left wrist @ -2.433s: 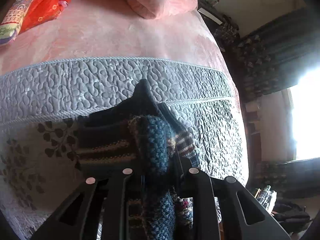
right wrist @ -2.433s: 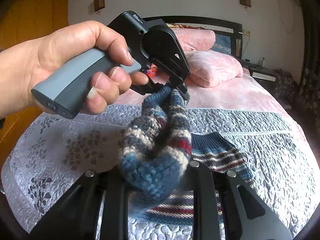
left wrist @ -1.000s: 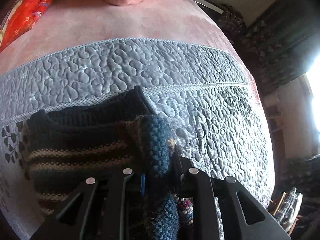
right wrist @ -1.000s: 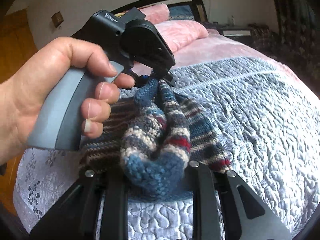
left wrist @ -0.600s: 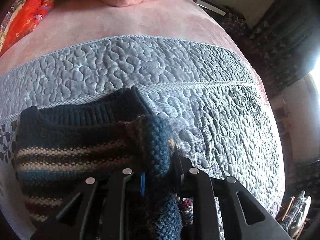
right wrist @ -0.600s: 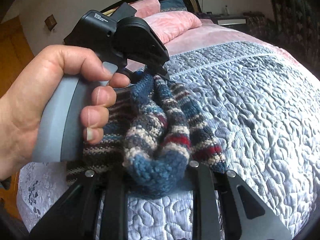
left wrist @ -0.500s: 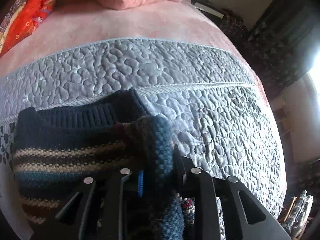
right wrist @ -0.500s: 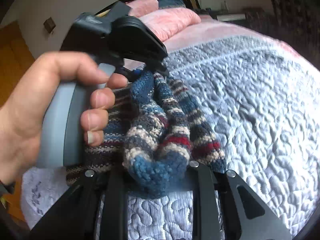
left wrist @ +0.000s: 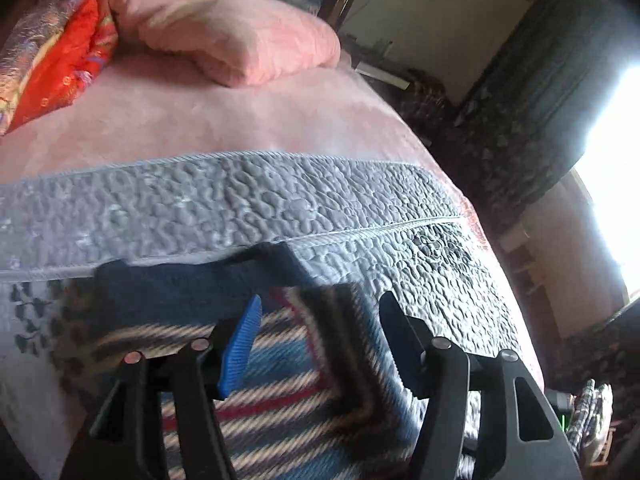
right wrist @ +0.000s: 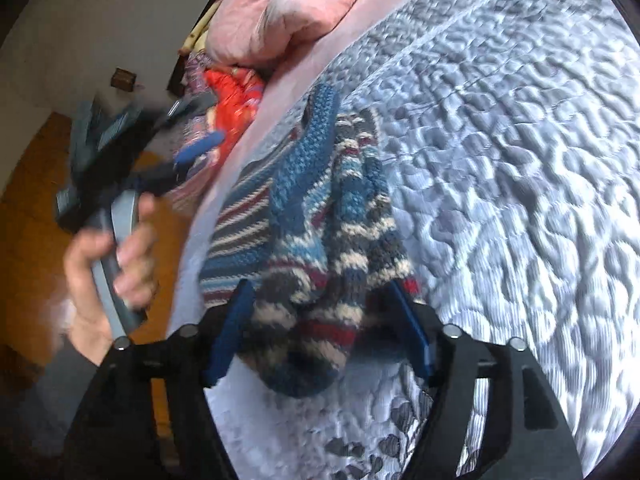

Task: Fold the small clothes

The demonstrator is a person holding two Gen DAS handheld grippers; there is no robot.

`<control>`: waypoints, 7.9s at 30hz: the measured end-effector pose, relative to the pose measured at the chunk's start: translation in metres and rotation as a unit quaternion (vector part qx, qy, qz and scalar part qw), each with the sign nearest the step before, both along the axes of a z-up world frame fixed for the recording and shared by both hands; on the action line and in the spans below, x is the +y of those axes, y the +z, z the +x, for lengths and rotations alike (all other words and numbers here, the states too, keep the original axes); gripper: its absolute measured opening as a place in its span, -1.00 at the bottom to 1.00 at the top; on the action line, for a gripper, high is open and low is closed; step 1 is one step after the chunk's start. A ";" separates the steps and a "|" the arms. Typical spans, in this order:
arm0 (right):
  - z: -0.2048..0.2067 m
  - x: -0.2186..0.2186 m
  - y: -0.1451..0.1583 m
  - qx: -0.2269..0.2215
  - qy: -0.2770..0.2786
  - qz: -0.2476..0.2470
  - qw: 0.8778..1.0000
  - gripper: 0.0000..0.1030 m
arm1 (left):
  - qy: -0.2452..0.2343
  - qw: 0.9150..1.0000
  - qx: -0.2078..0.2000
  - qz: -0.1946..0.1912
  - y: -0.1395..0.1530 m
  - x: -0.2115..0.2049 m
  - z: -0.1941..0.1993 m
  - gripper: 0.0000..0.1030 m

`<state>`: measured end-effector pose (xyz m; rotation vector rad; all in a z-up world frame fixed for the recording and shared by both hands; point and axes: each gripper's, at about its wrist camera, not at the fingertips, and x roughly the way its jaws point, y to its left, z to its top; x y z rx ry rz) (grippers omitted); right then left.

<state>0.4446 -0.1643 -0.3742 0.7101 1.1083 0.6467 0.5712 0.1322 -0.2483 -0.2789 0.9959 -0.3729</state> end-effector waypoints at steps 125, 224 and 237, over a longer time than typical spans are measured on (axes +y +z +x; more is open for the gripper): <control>0.181 0.066 -0.021 0.145 0.170 0.040 0.974 0.26 | -0.008 0.935 0.206 -0.289 -0.178 0.144 -0.085 0.57; -0.154 0.131 0.086 -0.036 0.202 -0.287 0.936 -0.65 | -0.012 0.983 0.161 -0.091 -0.082 0.177 -0.268 -0.09; -0.205 0.107 0.108 -0.038 0.152 -0.311 0.938 -0.14 | 0.077 0.989 0.126 -0.011 -0.036 0.171 -0.351 0.58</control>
